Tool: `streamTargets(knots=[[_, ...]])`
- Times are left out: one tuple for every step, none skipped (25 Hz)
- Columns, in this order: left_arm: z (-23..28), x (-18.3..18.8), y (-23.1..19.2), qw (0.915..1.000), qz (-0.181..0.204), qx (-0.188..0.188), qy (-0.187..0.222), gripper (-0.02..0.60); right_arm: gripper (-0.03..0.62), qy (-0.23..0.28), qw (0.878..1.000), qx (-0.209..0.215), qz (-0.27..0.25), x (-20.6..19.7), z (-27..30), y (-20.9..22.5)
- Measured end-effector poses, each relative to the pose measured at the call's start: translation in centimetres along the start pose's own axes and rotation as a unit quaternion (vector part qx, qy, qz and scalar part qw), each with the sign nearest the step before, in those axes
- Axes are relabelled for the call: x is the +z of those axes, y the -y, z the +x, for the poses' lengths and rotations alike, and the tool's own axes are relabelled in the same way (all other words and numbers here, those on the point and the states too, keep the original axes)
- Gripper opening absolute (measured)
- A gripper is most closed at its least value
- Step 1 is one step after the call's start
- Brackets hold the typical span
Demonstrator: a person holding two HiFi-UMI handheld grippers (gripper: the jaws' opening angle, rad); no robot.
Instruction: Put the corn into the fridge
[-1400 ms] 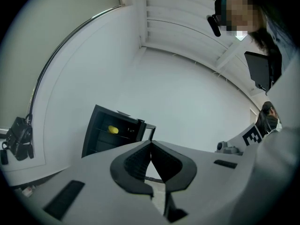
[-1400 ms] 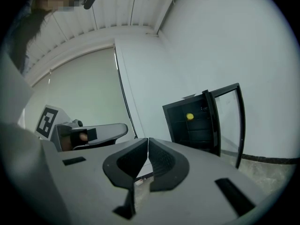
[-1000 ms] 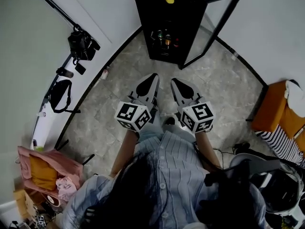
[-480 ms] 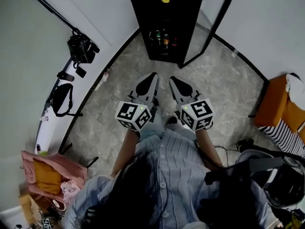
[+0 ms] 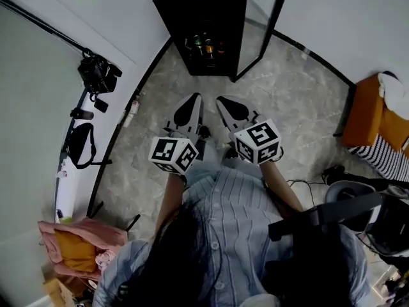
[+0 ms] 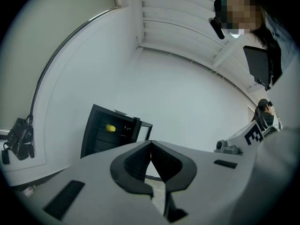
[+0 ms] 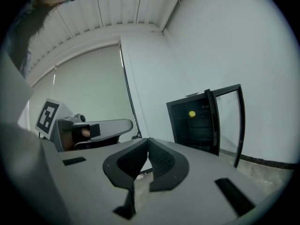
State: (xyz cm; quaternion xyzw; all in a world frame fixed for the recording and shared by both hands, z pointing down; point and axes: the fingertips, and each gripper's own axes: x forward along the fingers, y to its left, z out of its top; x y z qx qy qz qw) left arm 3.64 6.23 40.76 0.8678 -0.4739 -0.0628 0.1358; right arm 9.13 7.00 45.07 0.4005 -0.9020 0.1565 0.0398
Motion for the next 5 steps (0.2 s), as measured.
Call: streamTargets(knots=[[0.0, 0.1, -0.2, 1.0000, 0.000, 0.002, 0.002, 0.008, 0.018, -0.001, 1.000, 0.001, -0.001, 0.0, 0.2, 0.0], [-0.1, 0.1, -0.5, 1.0000, 0.001, 0.006, 0.003, 0.008, 0.018, -0.001, 1.000, 0.003, -0.002, -0.1, 0.5, 0.0], [-0.2, 0.2, -0.9, 0.9999, 0.002, 0.010, 0.004, 0.008, 0.018, -0.002, 1.000, 0.006, -0.003, -0.1, 0.9, -0.1], [-0.3, 0.3, -1.3, 0.9999, 0.003, 0.015, 0.005, 0.008, 0.018, -0.003, 1.000, 0.010, -0.004, -0.1, 1.2, -0.2], [-0.5, 0.4, -1.7, 0.9998, 0.003, 0.019, 0.005, 0.008, 0.018, -0.003, 1.000, 0.014, -0.005, -0.1, 1.6, -0.4]])
